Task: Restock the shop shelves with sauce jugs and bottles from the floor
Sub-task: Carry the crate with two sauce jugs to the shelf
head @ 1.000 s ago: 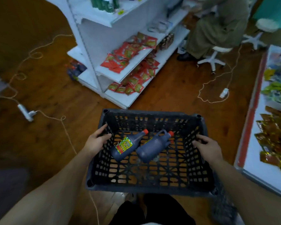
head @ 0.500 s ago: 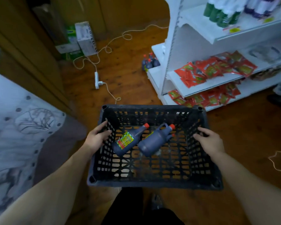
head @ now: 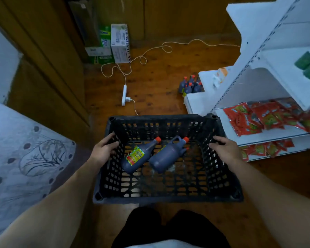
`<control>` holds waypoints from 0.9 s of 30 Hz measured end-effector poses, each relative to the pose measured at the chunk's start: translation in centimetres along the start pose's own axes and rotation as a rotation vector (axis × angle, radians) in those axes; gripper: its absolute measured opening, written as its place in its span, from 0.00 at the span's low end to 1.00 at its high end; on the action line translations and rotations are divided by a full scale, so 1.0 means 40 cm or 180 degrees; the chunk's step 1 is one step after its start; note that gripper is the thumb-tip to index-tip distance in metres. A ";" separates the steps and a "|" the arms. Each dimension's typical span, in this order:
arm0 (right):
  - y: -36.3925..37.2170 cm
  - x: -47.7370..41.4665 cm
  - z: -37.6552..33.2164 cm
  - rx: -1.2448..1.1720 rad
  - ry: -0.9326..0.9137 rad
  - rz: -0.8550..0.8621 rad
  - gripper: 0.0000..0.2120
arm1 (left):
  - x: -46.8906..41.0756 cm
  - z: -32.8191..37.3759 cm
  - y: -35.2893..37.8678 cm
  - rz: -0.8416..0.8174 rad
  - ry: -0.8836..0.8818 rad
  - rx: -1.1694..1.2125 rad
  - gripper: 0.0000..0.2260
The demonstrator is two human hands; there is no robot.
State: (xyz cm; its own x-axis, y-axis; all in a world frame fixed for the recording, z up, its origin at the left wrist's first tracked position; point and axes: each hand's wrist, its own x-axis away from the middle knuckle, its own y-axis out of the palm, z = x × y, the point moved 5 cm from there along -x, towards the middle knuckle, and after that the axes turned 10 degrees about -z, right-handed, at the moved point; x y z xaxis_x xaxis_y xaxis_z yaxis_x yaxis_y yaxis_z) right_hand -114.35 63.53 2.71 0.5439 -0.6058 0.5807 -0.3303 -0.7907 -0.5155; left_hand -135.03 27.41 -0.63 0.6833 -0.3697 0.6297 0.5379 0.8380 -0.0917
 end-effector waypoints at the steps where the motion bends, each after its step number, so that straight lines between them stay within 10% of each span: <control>1: 0.002 -0.027 -0.034 0.0012 0.0002 -0.0012 0.20 | -0.028 0.026 -0.011 0.0004 -0.0008 0.0009 0.21; 27: -0.133 -1.034 -0.813 -0.0259 -0.0262 -0.0174 0.21 | -0.936 0.809 -0.093 0.0261 0.0257 0.0006 0.21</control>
State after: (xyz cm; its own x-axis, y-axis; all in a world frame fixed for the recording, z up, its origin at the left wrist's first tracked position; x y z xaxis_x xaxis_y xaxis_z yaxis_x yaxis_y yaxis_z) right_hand -160.16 89.92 1.93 0.6232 -0.5549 0.5511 -0.3581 -0.8290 -0.4297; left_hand -178.58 51.13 1.13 0.7624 -0.3310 0.5560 0.4777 0.8675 -0.1387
